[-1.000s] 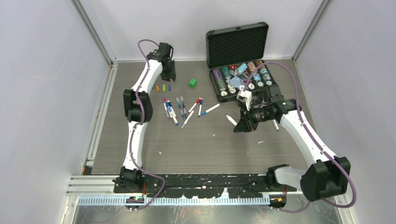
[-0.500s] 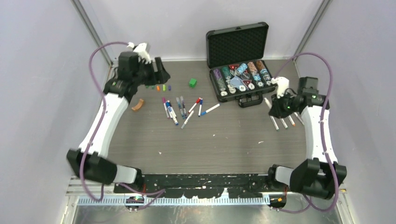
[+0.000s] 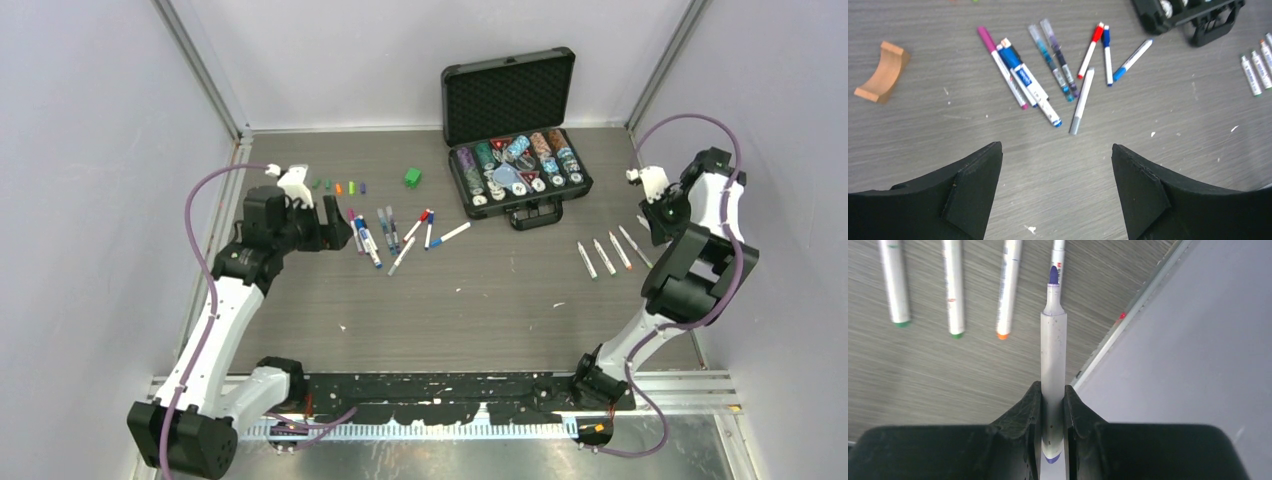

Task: Open the pen caps
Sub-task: Place the pen at the center of the board.

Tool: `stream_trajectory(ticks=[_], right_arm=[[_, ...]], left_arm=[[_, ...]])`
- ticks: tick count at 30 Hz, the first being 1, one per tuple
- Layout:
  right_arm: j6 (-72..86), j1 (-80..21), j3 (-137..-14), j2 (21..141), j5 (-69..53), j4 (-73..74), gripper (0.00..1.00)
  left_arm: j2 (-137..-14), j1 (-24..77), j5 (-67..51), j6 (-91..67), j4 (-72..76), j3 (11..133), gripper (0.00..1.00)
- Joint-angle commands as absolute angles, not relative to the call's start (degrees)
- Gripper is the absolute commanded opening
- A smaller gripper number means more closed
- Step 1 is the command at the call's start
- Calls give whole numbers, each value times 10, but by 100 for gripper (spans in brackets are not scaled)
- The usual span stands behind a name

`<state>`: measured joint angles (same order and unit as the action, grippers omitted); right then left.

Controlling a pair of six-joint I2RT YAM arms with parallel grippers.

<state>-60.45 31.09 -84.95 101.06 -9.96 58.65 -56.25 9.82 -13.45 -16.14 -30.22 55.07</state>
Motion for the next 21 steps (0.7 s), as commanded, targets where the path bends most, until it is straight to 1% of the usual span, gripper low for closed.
stream_trajectory(ticks=[1, 9, 15, 21], right_arm=[[-665, 311, -891, 1052, -43, 566, 5], [-668, 311, -903, 1118, 29, 502, 8], [-647, 307, -939, 1163, 29, 509, 9], [-637, 290, -941, 1186, 37, 508, 11]], left_arm=[[-535, 96, -120, -128, -315, 529, 82], [-532, 96, -113, -133, -317, 523, 82], [-536, 96, -109, -135, -319, 523, 82], [-535, 96, -104, -132, -322, 523, 82]])
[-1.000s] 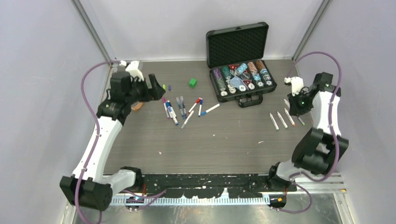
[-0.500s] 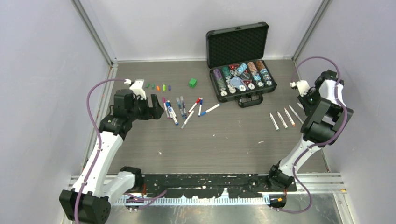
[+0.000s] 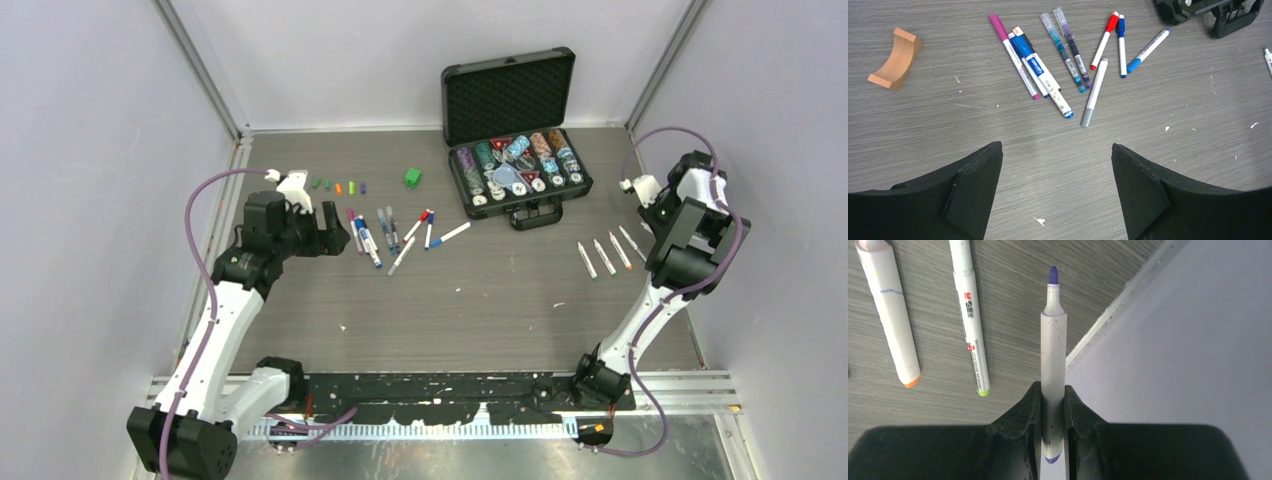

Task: Open the pen caps
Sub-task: Place the pen at the center of the board.

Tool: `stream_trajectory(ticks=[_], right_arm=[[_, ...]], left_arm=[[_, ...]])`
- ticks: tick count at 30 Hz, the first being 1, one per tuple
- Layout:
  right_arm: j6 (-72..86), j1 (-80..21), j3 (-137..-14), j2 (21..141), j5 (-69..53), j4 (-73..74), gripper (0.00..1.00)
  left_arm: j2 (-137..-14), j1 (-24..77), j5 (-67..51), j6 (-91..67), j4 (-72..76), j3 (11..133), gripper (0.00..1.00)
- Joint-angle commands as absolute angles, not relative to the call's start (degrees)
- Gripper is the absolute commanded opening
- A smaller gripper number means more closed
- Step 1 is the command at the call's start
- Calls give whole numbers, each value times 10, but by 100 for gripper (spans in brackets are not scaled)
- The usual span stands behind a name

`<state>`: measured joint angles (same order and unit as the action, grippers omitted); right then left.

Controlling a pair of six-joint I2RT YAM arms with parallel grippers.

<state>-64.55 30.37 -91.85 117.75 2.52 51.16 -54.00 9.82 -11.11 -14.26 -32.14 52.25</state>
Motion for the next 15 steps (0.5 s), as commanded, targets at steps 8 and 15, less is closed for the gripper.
stream_trajectory(ticks=[8, 15], right_arm=[[-627, 282, -965, 1205, 42, 521, 14], [-634, 276, -975, 1213, 56, 530, 18]], left_arm=[[-531, 96, -101, -130, -324, 523, 82], [-531, 96, -101, -131, -324, 523, 82]])
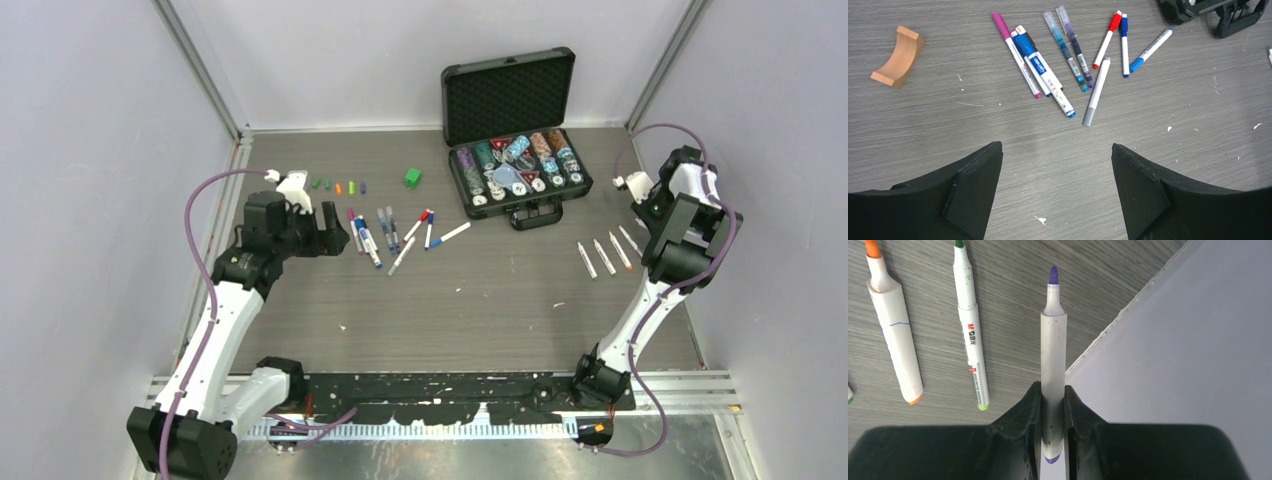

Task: Open the pen caps
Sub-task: Place the pen at the center of the board.

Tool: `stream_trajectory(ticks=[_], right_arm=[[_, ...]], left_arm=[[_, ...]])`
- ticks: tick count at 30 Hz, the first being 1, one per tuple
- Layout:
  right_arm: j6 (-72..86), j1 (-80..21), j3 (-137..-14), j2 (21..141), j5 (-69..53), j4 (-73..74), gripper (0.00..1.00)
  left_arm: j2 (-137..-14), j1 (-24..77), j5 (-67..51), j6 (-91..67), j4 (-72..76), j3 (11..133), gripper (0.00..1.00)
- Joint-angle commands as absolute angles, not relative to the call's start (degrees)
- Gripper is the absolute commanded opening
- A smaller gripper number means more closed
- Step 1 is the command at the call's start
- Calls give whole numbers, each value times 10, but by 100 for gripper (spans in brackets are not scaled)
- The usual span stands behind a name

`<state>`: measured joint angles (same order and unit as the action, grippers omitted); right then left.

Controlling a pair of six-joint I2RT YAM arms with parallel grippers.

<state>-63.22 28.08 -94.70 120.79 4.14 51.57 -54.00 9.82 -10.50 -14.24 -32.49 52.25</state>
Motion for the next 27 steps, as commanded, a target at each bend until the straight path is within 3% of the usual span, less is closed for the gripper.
stream_trajectory(ticks=[1, 27], right_arm=[[-636, 276, -979, 1216, 57, 535, 19], [-612, 264, -974, 1192, 33, 559, 21]], left_arm=[[-531, 96, -101, -131, -324, 523, 82], [-525, 96, -98, -133, -321, 521, 82]])
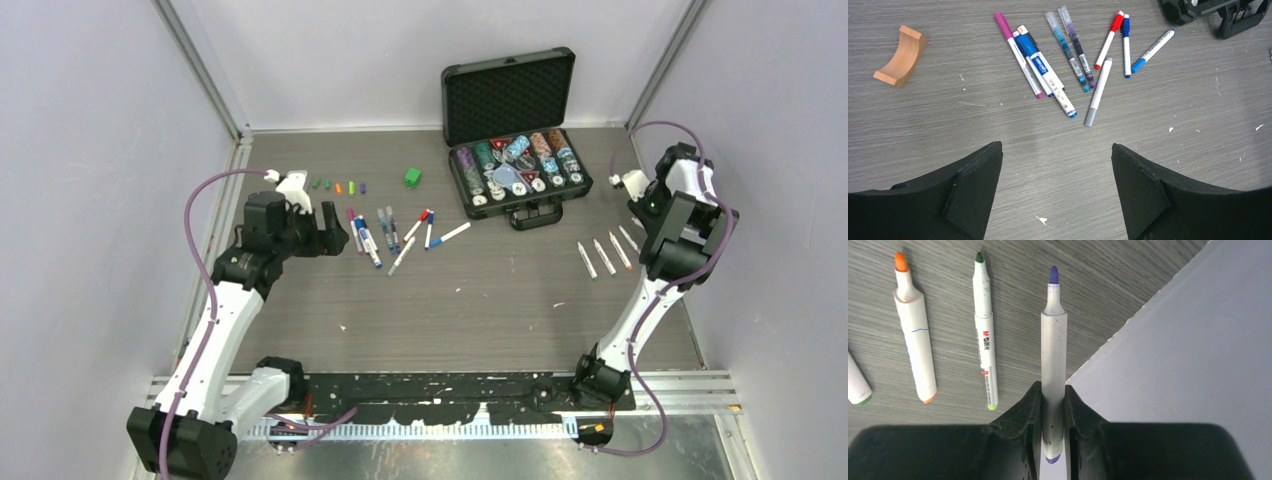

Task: Open the pen caps
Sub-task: Place the pen at the center of the board.

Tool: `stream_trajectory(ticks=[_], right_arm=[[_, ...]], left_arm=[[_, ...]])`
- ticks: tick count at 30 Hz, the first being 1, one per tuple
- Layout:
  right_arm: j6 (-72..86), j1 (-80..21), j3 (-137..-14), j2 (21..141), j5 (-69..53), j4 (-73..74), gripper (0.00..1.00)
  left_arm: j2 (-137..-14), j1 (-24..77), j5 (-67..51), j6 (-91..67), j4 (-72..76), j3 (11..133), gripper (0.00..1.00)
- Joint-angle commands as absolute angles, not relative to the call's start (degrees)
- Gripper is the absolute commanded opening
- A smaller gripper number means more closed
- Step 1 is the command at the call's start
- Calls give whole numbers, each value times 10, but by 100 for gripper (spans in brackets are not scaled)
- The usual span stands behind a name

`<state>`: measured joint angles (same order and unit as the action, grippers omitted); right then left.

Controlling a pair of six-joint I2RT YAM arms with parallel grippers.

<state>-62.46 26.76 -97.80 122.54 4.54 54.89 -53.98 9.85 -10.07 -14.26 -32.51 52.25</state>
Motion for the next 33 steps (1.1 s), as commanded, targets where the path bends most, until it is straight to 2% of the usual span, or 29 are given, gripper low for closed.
stream_trajectory(ticks=[1, 20, 33], right_arm=[[-610, 264, -975, 1193, 34, 560, 21], [-573, 262, -1007, 1218, 45, 601, 29], [-562, 260, -1019, 1222, 49, 603, 29]], left_arm=[[-525, 96, -98, -134, -322, 521, 82], [-522, 96, -96, -135, -321, 520, 82], [-519, 96, -95, -135, -322, 520, 82]])
